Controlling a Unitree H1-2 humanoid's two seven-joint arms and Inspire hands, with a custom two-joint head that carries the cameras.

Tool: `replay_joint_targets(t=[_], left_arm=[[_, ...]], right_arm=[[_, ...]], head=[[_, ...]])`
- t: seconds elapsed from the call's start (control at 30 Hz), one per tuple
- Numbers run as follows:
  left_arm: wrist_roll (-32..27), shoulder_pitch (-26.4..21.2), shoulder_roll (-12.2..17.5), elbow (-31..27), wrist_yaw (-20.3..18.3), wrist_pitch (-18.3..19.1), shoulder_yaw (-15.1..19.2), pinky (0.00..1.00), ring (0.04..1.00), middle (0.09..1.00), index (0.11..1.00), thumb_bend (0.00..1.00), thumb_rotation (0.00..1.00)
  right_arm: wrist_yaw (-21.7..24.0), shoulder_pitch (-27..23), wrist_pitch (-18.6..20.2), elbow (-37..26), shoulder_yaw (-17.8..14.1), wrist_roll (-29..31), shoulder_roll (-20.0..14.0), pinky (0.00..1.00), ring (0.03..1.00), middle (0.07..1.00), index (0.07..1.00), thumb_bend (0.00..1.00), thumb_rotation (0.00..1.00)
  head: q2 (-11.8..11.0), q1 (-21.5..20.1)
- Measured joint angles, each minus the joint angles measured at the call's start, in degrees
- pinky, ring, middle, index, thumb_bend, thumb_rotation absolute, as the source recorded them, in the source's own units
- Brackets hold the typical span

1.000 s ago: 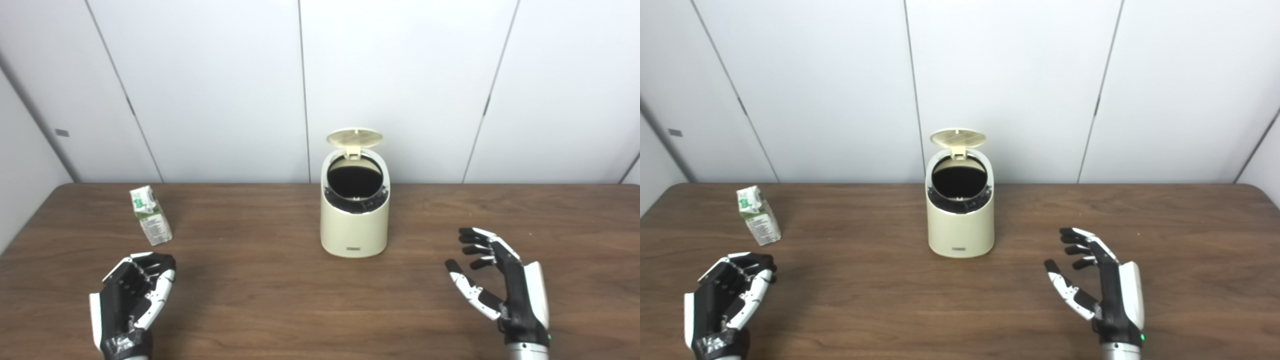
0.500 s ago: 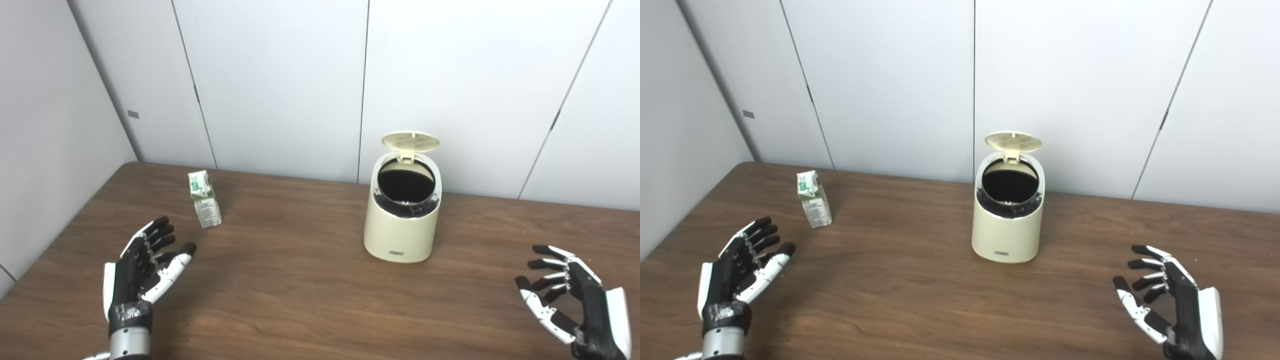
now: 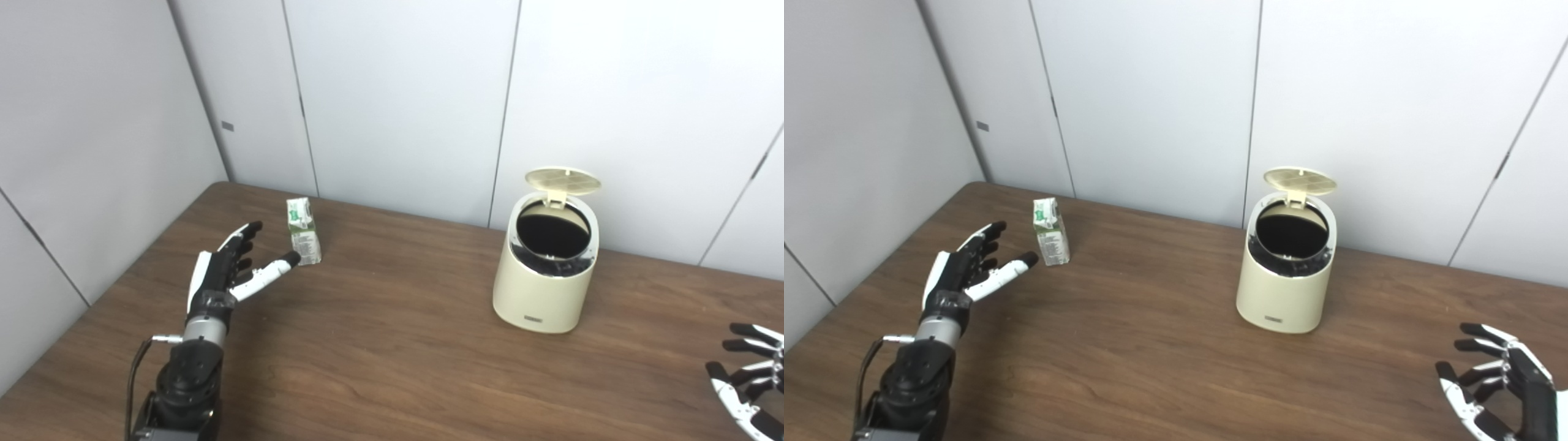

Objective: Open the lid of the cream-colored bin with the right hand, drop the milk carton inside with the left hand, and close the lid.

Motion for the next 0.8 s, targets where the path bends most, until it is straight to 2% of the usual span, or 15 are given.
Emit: replay_joint_targets(t=[0.13, 0.17, 0.2, 0.3, 0.33, 0.4, 0.47, 0.57, 0.73, 0.8], left_arm=[[-0.57, -2.97, 1.51, 1.70, -2.10, 2.66, -0.09, 0.99, 0.995, 0.976, 0.965, 1.00, 0.45], [-1.14, -3.84, 1.89, 2.88, -2.72, 2.78, 0.29, 0.99, 0.998, 0.987, 0.976, 1.00, 0.46], [-1.40, -4.45, 2.28, 3.75, -3.26, 2.91, 0.43, 0.96, 0.995, 0.991, 0.980, 1.00, 0.46], [-2.91, -5.62, 3.89, 6.46, -4.17, 2.94, 0.70, 0.89, 0.971, 0.988, 0.979, 1.00, 0.42], [-3.22, -5.91, 4.13, 6.80, -4.25, 2.95, 0.84, 0.90, 0.970, 0.987, 0.982, 1.00, 0.41], [-3.92, -6.46, 4.28, 6.91, -4.31, 2.94, 0.89, 0.95, 0.985, 0.994, 0.995, 1.00, 0.38], [-5.45, -7.02, 4.54, 7.59, -4.85, 2.94, 0.79, 0.99, 0.995, 0.996, 0.998, 1.00, 0.37], [-6.12, -7.72, 5.25, 8.82, -5.00, 2.94, 0.11, 1.00, 0.999, 0.999, 0.998, 1.00, 0.36], [-7.39, -8.64, 7.35, 11.27, -5.37, 2.95, -1.37, 1.00, 1.000, 1.000, 1.000, 1.00, 0.32], [-7.73, -8.88, 8.11, 12.40, -5.44, 2.95, -2.26, 1.00, 1.000, 1.000, 1.000, 1.00, 0.31]], right_arm=[[0.86, -0.88, -1.86, 1.20, -0.41, 2.08, -0.33, 0.22, 0.362, 0.607, 0.645, 0.22, 0.35], [1.31, -0.94, -1.89, 1.29, -0.52, 2.50, -0.33, 0.31, 0.469, 0.616, 0.637, 0.22, 0.35], [1.65, -1.02, -1.95, 1.38, -0.57, 2.95, -0.33, 0.37, 0.523, 0.622, 0.634, 0.23, 0.37], [2.72, -1.31, -2.35, 1.95, -0.85, 5.18, -0.34, 0.42, 0.570, 0.627, 0.627, 0.25, 0.43], [2.94, -1.34, -2.60, 2.06, -0.96, 5.71, -0.35, 0.41, 0.564, 0.629, 0.626, 0.27, 0.46], [3.00, -1.36, -3.01, 2.15, -1.13, 5.83, -0.34, 0.35, 0.520, 0.640, 0.625, 0.32, 0.63], [2.95, -1.41, -2.72, 2.00, -1.16, 5.05, -0.27, 0.28, 0.454, 0.638, 0.622, 0.35, 0.73], [2.96, -1.43, -1.78, 1.89, -1.19, 4.05, -0.20, 0.30, 0.474, 0.636, 0.619, 0.37, 0.76], [3.19, -1.48, -1.79, 1.98, -1.38, 4.05, -0.27, 0.26, 0.416, 0.616, 0.613, 0.42, 0.80], [3.20, -1.50, -1.82, 2.11, -1.48, 4.03, -0.30, 0.27, 0.438, 0.612, 0.606, 0.44, 0.81]], head=[[-0.18, 1.50], [-0.18, 2.03], [-0.26, 2.55], [-0.61, 3.69], [-0.62, 3.70], [-0.97, 4.57], [-1.05, 5.01], [-1.14, 5.37], [-1.23, 5.55], [-1.14, 5.55]])
